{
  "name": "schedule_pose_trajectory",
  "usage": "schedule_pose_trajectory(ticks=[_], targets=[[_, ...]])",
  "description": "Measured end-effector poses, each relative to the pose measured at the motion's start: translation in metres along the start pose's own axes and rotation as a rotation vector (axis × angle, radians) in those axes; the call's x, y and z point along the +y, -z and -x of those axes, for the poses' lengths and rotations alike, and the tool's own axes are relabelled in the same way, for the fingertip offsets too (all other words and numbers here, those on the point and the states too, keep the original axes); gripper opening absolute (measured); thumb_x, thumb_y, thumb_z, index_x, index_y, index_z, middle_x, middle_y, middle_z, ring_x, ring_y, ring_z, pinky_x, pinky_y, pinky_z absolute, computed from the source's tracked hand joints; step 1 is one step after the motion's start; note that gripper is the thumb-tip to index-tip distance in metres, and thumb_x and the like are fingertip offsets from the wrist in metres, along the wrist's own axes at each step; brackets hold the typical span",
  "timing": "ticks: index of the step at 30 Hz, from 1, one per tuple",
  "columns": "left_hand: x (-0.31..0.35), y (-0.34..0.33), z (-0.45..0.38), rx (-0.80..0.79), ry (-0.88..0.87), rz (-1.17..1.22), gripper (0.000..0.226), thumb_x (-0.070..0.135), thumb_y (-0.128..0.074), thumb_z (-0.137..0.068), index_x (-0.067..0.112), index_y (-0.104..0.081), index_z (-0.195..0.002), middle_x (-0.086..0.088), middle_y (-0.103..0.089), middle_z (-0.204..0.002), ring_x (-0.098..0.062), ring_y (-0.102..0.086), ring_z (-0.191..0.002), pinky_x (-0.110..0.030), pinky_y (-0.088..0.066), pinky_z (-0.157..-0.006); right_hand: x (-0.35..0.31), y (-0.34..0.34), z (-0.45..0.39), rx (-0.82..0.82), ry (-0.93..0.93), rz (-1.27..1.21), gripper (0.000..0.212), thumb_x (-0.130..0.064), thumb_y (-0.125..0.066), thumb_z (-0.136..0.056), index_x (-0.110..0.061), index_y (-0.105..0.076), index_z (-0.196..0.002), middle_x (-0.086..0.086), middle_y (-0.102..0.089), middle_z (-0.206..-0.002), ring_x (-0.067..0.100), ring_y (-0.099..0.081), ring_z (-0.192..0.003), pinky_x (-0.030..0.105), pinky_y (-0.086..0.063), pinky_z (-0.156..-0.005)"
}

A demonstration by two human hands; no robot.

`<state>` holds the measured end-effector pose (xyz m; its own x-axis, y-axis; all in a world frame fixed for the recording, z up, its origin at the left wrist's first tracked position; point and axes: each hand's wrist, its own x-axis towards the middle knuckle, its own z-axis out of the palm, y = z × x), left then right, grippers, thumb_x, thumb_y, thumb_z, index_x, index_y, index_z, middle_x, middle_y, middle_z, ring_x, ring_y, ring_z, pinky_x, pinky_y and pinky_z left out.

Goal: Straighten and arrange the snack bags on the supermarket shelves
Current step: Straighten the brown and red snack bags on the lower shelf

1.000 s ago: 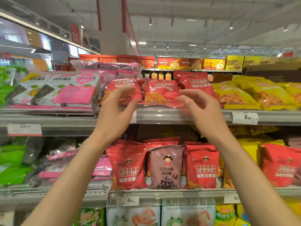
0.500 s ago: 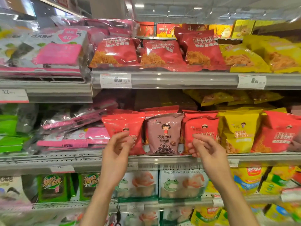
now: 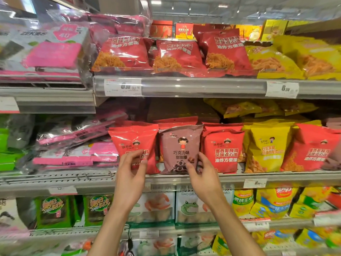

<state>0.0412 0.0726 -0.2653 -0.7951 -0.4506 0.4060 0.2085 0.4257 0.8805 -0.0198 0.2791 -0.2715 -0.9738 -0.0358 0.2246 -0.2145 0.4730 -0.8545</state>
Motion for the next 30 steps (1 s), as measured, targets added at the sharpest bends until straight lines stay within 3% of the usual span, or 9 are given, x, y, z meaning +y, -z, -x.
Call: schedule_pose_trajectory(ticks=[3, 6, 8, 11, 14, 18, 23, 27, 30], targets=[[0.000, 0.002, -0.003, -0.027, -0.013, 0.000, 0.029, 0.022, -0.063, -0.100, 0.039, -0.061, -0.122, 0.017, -0.058, -0.125, 0.009, -0.057, -0.110, -0.007, -0.045, -0.087, -0.005, -0.006, -0.009, 0.021, -0.031, 0.009, 0.077, -0.046, -0.061, -0.099, -0.015, -0.027, -0.161, 0.000, -0.047, -0.153, 0.018, -0.047, -0.139, 0.037, -0.039, -0.117], [-0.002, 0.004, -0.004, -0.028, 0.001, 0.015, 0.030, 0.019, -0.061, -0.100, 0.037, -0.061, -0.125, 0.017, -0.059, -0.126, 0.012, -0.056, -0.108, 0.002, -0.039, -0.080, -0.004, -0.010, -0.010, 0.049, 0.000, 0.036, 0.064, -0.049, -0.062, -0.096, -0.019, -0.043, -0.149, -0.004, -0.050, -0.130, 0.010, -0.054, -0.112, 0.024, -0.040, -0.093], [-0.003, 0.005, -0.005, -0.020, 0.011, 0.037, 0.030, 0.018, -0.061, -0.101, 0.035, -0.062, -0.125, 0.017, -0.060, -0.126, 0.011, -0.058, -0.107, 0.001, -0.040, -0.081, -0.002, -0.012, -0.013, 0.056, -0.005, -0.021, 0.050, -0.049, -0.065, -0.095, -0.024, -0.049, -0.136, -0.007, -0.055, -0.121, 0.007, -0.056, -0.103, 0.021, -0.041, -0.085], [-0.005, 0.006, -0.005, -0.012, 0.015, 0.065, 0.030, 0.016, -0.060, -0.101, 0.035, -0.063, -0.124, 0.017, -0.062, -0.126, 0.010, -0.060, -0.106, -0.002, -0.042, -0.081, 0.000, -0.012, -0.017, 0.047, -0.006, -0.133, 0.038, -0.045, -0.068, -0.095, -0.029, -0.046, -0.121, -0.006, -0.067, -0.103, 0.010, -0.066, -0.095, 0.026, -0.054, -0.077], [-0.008, 0.009, -0.006, -0.001, 0.022, 0.091, 0.031, 0.013, -0.060, -0.101, 0.032, -0.064, -0.125, 0.014, -0.064, -0.125, 0.007, -0.061, -0.105, -0.004, -0.044, -0.083, 0.001, -0.011, -0.020, 0.065, 0.036, -0.219, 0.030, -0.039, -0.070, -0.095, -0.034, -0.047, -0.114, -0.008, -0.070, -0.095, 0.003, -0.069, -0.089, 0.027, -0.057, -0.081], [-0.008, 0.011, -0.009, -0.003, 0.040, 0.118, 0.033, 0.010, -0.060, -0.101, 0.035, -0.063, -0.123, 0.016, -0.067, -0.123, 0.007, -0.061, -0.106, -0.011, -0.044, -0.087, 0.001, -0.003, -0.026, 0.072, 0.048, -0.355, 0.023, -0.034, -0.068, -0.097, -0.042, -0.053, -0.113, -0.011, -0.075, -0.099, 0.000, -0.071, -0.098, 0.027, -0.056, -0.092], [-0.007, 0.011, -0.012, -0.012, 0.052, 0.112, 0.033, 0.011, -0.059, -0.101, 0.035, -0.064, -0.123, 0.018, -0.067, -0.122, 0.009, -0.061, -0.107, -0.014, -0.045, -0.089, -0.004, 0.005, -0.026, 0.022, 0.047, -0.402, 0.017, -0.033, -0.065, -0.099, -0.018, -0.067, -0.108, -0.005, -0.073, -0.087, 0.010, -0.072, -0.099, 0.040, -0.056, -0.100], [-0.002, 0.007, -0.014, -0.048, 0.057, 0.094, 0.031, 0.011, -0.058, -0.102, 0.034, -0.063, -0.122, 0.015, -0.066, -0.123, 0.008, -0.060, -0.105, -0.025, -0.050, -0.095, -0.008, 0.005, -0.024, 0.020, 0.058, -0.407, 0.010, -0.034, -0.064, -0.100, -0.024, -0.068, -0.100, -0.010, -0.075, -0.089, 0.005, -0.072, -0.094, 0.030, -0.056, -0.093], [0.003, 0.006, -0.015, -0.088, 0.044, 0.053, 0.032, 0.012, -0.057, -0.102, 0.038, -0.061, -0.120, 0.015, -0.063, -0.124, 0.011, -0.058, -0.103, -0.018, -0.047, -0.091, -0.009, 0.006, -0.023, 0.002, 0.066, -0.389, 0.016, -0.039, -0.063, -0.100, -0.024, -0.069, -0.099, -0.008, -0.075, -0.092, 0.006, -0.071, -0.094, 0.030, -0.056, -0.090]])
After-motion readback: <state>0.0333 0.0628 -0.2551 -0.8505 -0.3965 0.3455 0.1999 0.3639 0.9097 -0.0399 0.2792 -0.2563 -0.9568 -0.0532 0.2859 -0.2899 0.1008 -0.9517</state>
